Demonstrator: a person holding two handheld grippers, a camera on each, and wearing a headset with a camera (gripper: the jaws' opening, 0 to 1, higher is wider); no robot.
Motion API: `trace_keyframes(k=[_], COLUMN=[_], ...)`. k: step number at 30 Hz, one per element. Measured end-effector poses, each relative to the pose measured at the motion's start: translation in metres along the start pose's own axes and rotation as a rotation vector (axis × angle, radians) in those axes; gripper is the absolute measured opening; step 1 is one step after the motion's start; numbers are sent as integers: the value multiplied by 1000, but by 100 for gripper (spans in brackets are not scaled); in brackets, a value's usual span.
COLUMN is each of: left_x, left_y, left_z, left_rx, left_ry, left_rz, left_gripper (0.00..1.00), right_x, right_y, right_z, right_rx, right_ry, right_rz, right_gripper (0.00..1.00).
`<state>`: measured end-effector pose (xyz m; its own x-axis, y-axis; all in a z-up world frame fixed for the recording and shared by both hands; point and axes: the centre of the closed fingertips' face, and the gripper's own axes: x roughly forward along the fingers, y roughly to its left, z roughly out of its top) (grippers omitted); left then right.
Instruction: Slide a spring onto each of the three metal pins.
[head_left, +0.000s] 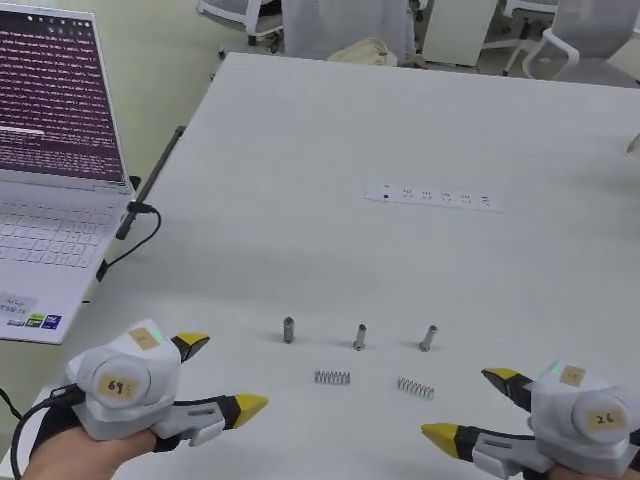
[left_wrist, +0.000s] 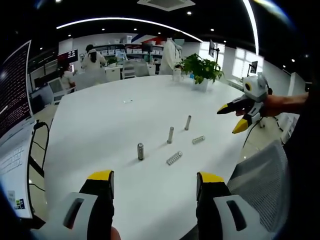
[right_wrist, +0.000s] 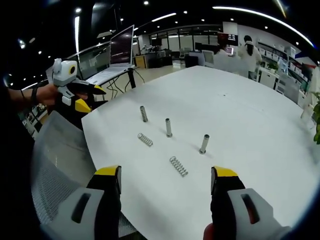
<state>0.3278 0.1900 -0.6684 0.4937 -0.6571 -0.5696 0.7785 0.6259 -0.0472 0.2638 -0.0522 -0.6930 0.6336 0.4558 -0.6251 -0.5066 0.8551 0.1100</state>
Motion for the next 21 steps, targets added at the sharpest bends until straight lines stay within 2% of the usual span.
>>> trace_keyframes(k=[10, 21], left_x=[15, 38], left_y=[-7, -25], left_z=[4, 10], left_rx=[44, 127], left_ry=[23, 56], left_rz=[-39, -108], left_gripper=[64, 64], right_x=[-7, -16], right_y=[-2, 4], right_z=[-2, -9], right_rx=[4, 8], right_ry=[9, 20], right_rz=[9, 12], right_gripper=[75, 75])
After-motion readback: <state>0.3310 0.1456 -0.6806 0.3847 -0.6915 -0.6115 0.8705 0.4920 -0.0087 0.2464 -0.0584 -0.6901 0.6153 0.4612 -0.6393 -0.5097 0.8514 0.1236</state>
